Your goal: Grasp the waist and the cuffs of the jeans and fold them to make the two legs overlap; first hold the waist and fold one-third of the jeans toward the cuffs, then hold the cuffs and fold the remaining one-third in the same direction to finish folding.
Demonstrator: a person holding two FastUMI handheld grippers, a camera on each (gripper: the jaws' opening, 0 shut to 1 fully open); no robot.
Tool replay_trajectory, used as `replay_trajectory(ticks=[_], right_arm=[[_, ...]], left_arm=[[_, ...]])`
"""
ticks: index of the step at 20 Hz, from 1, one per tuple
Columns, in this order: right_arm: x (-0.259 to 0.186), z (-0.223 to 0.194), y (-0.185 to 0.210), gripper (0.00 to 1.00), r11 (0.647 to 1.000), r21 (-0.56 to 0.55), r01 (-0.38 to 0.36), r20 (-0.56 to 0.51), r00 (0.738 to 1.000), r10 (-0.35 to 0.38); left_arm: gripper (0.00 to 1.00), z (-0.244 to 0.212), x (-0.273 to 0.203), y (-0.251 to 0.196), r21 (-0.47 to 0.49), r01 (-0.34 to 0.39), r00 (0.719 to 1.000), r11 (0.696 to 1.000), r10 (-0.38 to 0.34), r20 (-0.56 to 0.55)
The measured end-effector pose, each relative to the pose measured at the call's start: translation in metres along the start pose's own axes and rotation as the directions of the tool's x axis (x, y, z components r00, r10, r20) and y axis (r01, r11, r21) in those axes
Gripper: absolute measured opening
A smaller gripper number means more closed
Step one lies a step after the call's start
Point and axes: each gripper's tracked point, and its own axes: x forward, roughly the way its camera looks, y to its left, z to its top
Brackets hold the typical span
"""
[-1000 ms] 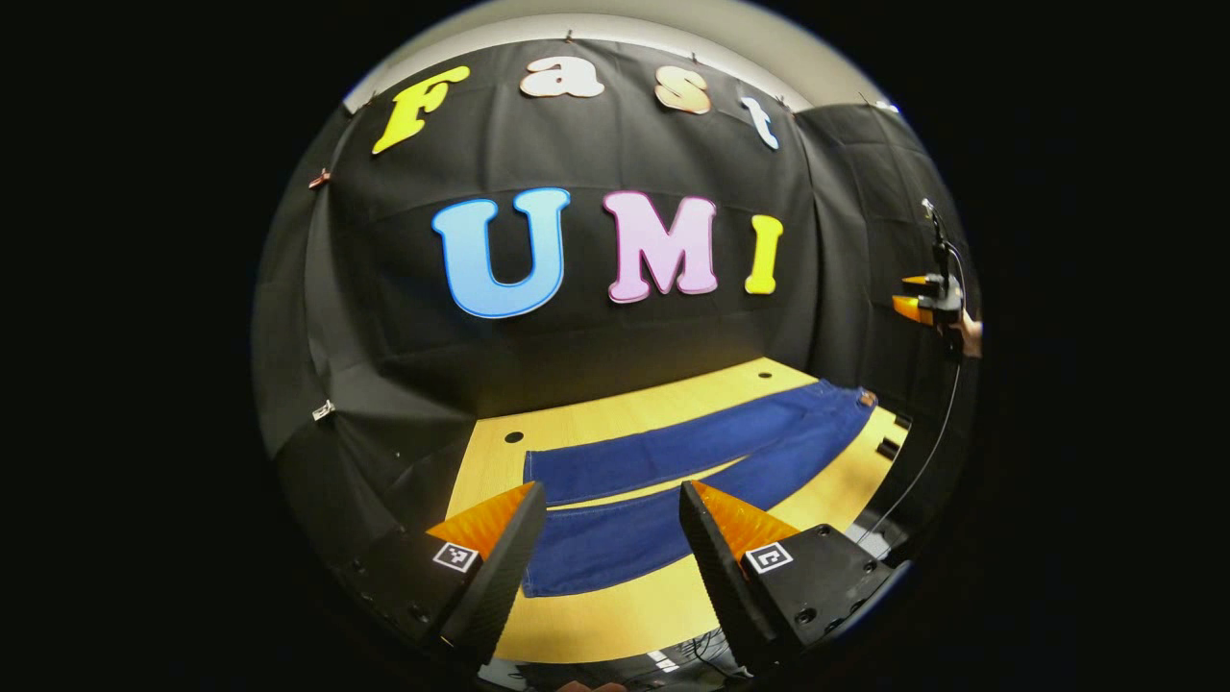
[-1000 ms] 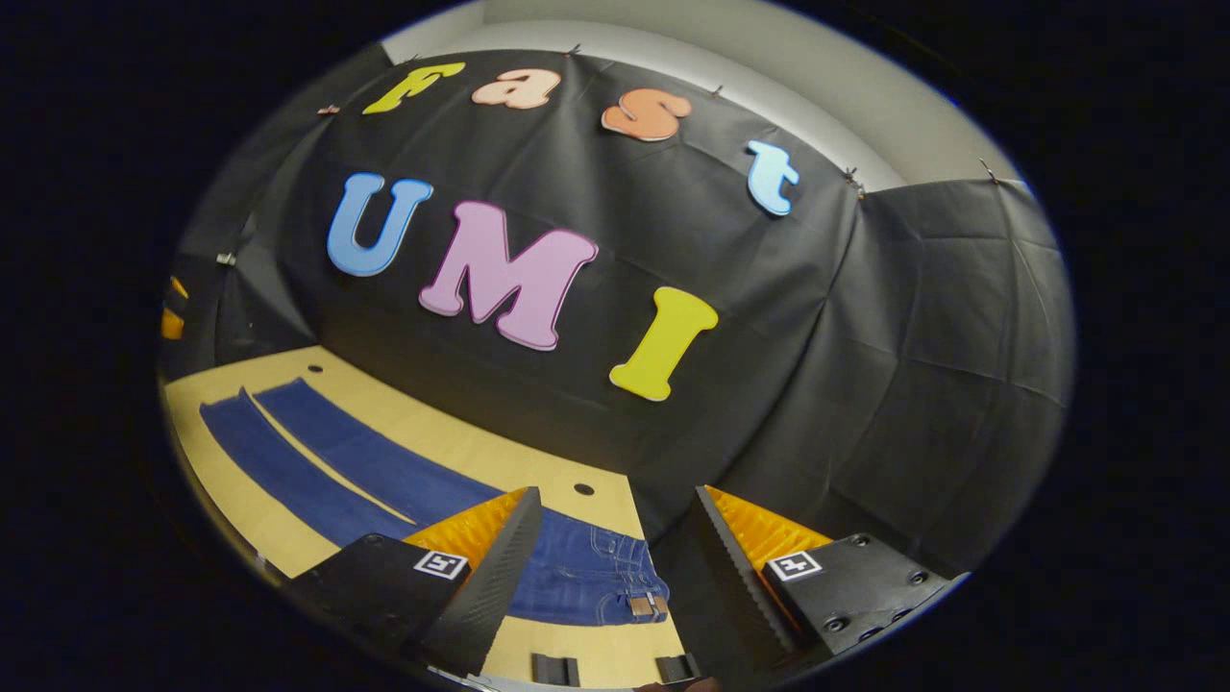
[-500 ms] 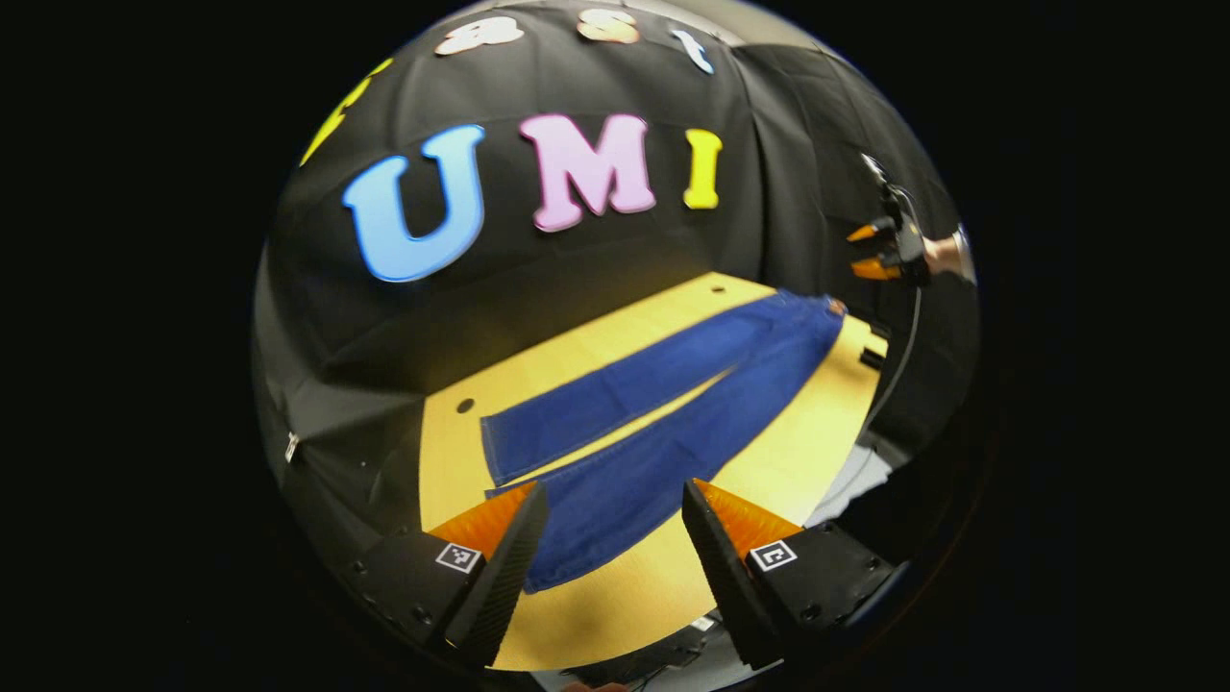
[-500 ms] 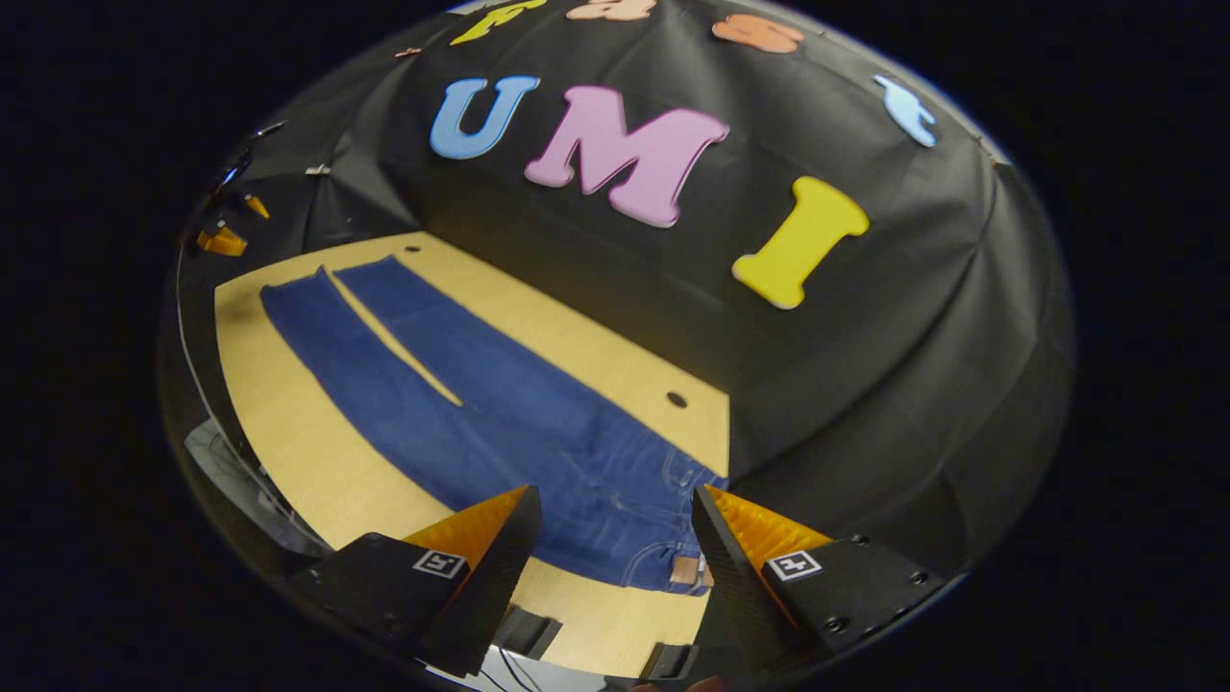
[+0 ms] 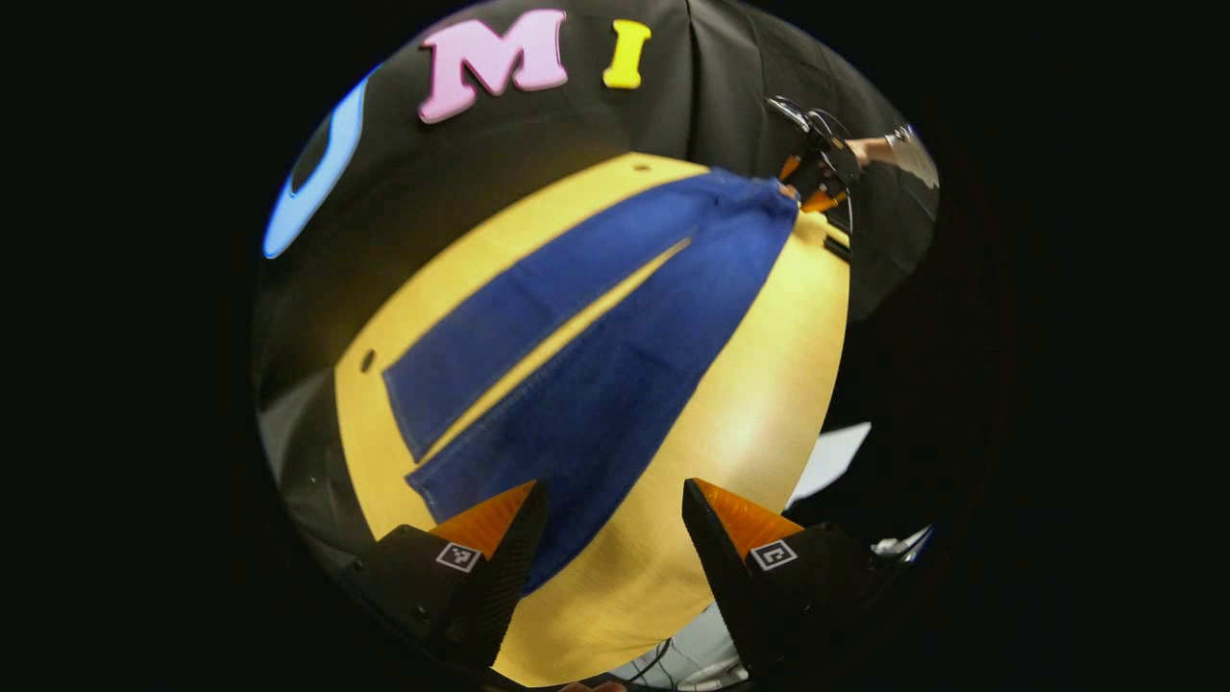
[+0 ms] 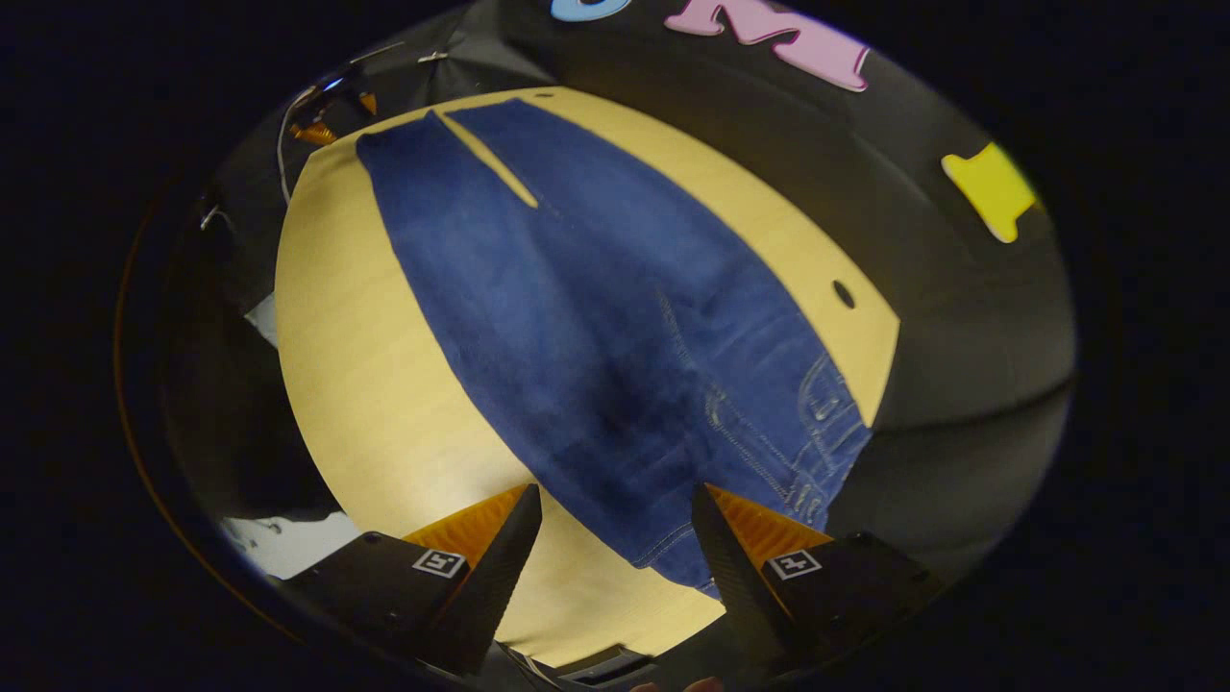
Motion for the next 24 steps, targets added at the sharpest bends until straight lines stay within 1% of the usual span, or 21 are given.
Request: replay_trajectory(ticks=[2,4,7,9,10,12,13,14,15,16,17,19,20,21,22,23,24], right_arm=[[0.010,-0.012,-0.001,0.97,0.999,-0.007,-0.053,-0.046,0.998,0.053],[0.016,-0.020,-0.001,0.98,0.996,-0.006,-0.090,-0.089,0.992,0.089],[0.022,-0.026,-0.002,0.97,0.992,0.003,-0.123,-0.119,0.985,0.123],[0.022,-0.028,0.000,0.97,0.991,-0.012,-0.136,-0.136,0.982,0.133],[0.022,-0.031,0.001,0.98,0.990,-0.026,-0.142,-0.151,0.979,0.136],[0.025,-0.042,0.002,0.97,0.989,-0.048,-0.140,-0.200,0.971,0.128],[0.024,-0.048,0.006,0.98,0.987,-0.044,-0.158,-0.231,0.962,0.143],[0.022,-0.043,0.007,0.98,0.987,-0.019,-0.162,-0.221,0.963,0.154],[0.029,-0.048,0.008,1.00,0.986,0.018,-0.166,-0.239,0.957,0.166],[0.028,-0.049,0.007,0.94,0.984,0.072,-0.161,-0.256,0.951,0.174],[0.031,-0.046,0.004,0.94,0.982,0.119,-0.144,-0.257,0.951,0.171],[0.034,-0.044,-0.005,0.86,0.974,0.204,-0.095,-0.278,0.949,0.151],[0.035,-0.039,-0.019,0.59,0.976,0.215,-0.045,-0.267,0.958,0.103],[0.040,-0.033,-0.024,0.32,0.963,0.268,-0.003,-0.246,0.967,0.071],[0.037,-0.034,-0.022,0.05,0.954,0.299,0.012,-0.253,0.965,0.067],[0.040,-0.037,-0.022,0.05,0.949,0.315,0.023,-0.244,0.968,0.058],[0.038,-0.036,-0.023,0.05,0.943,0.331,0.034,-0.236,0.971,0.047]], left_arm=[[0.83,-0.012,0.012,0.004,0.025,0.049,0.994,0.998,-0.047,-0.095],[0.83,-0.025,0.021,0.016,0.055,0.076,0.984,0.996,-0.066,-0.168],[0.83,-0.033,0.034,0.029,0.078,0.096,0.968,0.992,-0.075,-0.238],[0.83,-0.042,0.044,0.037,0.070,0.097,0.958,0.993,-0.074,-0.278],[0.83,-0.053,0.049,0.039,0.071,0.101,0.945,0.992,-0.074,-0.319],[0.81,-0.073,0.056,0.045,0.134,0.111,0.919,0.985,-0.051,-0.391],[0.81,-0.071,0.070,0.047,0.162,0.116,0.932,0.980,-0.051,-0.358],[0.80,-0.070,0.062,0.048,0.153,0.118,0.926,0.981,-0.054,-0.373],[0.78,-0.068,0.060,0.048,0.137,0.110,0.922,0.984,-0.049,-0.385],[0.80,-0.062,0.057,0.047,0.122,0.096,0.921,0.988,-0.042,-0.386],[0.78,-0.061,0.059,0.050,0.109,0.087,0.918,0.990,-0.037,-0.394],[0.47,-0.060,0.062,0.062,0.111,0.063,0.916,0.992,-0.014,-0.401],[0.31,-0.059,0.064,0.067,0.103,0.045,0.921,0.994,-0.001,-0.390],[0.16,-0.058,0.065,0.066,0.081,0.038,0.923,0.996,-0.004,-0.385],[0.00,-0.059,0.066,0.066,0.064,0.033,0.926,0.997,-0.006,-0.378],[0.02,-0.059,0.067,0.066,0.049,0.029,0.929,0.998,-0.009,-0.371],[0.02,-0.059,0.067,0.068,0.039,0.024,0.932,0.999,-0.008,-0.361]])
